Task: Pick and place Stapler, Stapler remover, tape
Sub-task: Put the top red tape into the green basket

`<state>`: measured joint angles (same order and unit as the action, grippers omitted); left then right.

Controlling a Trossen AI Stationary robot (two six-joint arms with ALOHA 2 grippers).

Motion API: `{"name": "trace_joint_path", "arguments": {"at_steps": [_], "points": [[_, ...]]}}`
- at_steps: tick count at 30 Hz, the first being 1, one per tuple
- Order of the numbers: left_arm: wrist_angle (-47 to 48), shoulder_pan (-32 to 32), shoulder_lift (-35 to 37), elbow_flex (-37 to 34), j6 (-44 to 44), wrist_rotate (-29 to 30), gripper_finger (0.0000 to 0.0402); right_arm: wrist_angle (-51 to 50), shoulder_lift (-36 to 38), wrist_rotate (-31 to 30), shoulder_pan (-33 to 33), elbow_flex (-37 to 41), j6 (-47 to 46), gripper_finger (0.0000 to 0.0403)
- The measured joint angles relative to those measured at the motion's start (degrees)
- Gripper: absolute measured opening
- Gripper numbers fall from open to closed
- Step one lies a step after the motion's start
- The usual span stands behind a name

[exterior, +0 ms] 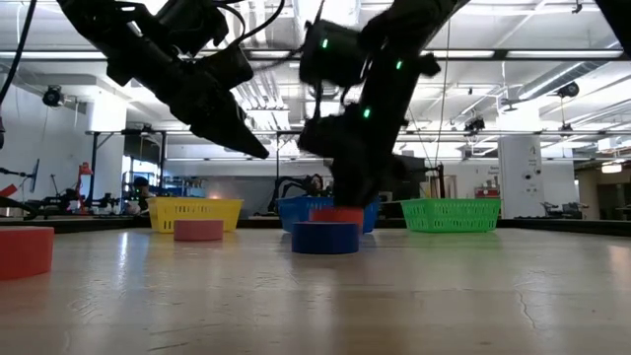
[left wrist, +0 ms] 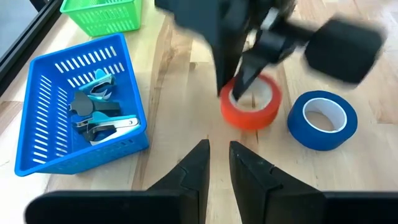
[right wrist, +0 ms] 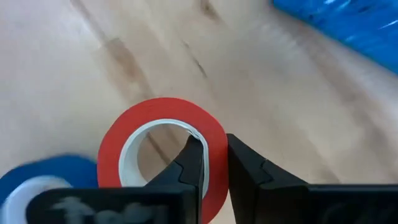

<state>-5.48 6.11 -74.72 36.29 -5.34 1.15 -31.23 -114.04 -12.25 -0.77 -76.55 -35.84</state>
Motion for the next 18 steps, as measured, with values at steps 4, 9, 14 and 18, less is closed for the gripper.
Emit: {"name": "trace_joint_path", "arguments": {"at_steps": [4, 9, 14, 18], "points": [[0.02, 0.00, 0.00, 0.00, 0.00, -0.02, 0.0064, -7.69, 6.00, -7.74, -0.19, -0.02, -0.20, 0.0041], [0.02, 0.00, 0.00, 0.00, 0.00, 0.00, 0.0064, -17.70, 14.35, -28.22, 0.76, 0.76, -8.18, 0.0046], [0.20, 0.00, 0.00, 0.00, 0.04, -0.02, 0.0064, -23.11, 19.27, -32.57, 5.02, 3.08, -9.85, 0.0046], [0.48, 0.00, 0.00, 0.00, 0.77, -0.02, 0.0064, -23.96, 21.17, -32.75, 10.15, 6.08, -10.54, 0.0046]]}}
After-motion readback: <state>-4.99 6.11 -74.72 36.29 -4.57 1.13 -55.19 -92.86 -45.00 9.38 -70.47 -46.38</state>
